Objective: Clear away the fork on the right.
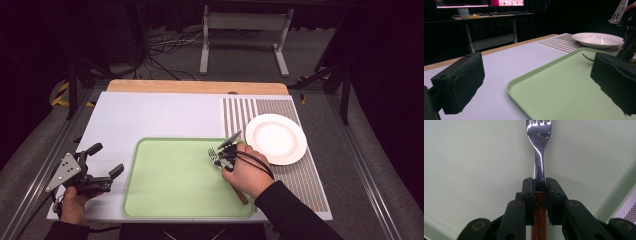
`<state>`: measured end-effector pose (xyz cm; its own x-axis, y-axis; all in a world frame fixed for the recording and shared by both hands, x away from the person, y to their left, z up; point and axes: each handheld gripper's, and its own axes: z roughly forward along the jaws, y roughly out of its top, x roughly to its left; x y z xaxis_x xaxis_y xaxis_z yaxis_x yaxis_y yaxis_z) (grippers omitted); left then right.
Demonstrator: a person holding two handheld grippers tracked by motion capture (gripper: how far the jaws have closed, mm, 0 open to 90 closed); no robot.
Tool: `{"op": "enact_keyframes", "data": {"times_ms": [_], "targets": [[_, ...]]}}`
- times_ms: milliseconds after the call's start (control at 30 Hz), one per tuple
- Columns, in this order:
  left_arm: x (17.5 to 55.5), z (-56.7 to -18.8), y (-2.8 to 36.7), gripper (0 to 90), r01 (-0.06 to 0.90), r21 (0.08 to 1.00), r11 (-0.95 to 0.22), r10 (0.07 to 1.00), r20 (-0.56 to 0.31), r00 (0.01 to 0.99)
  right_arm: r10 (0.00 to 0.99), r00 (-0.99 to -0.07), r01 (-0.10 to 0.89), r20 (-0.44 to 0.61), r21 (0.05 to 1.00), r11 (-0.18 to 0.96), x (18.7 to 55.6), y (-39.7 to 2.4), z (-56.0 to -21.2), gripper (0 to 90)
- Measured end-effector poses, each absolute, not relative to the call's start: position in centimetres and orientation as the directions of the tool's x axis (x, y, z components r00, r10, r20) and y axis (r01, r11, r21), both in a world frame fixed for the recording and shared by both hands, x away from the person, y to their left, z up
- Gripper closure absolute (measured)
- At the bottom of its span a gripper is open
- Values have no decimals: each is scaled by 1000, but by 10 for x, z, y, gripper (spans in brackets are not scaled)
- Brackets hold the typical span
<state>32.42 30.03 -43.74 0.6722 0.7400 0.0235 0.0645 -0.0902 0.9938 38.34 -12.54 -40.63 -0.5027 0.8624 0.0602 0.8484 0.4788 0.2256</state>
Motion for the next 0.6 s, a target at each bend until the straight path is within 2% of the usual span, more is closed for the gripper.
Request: {"op": "enact_keyframes", "data": {"times_ms": [433, 600], "targets": [[324, -437, 300, 0, 68, 993, -92, 740, 23, 673, 868, -493, 857, 61, 204, 473, 383, -127, -411, 778], [324, -437, 300, 0, 68, 993, -94, 739, 24, 674, 860, -503, 847, 87, 247, 471, 385, -128, -407, 630]]}}
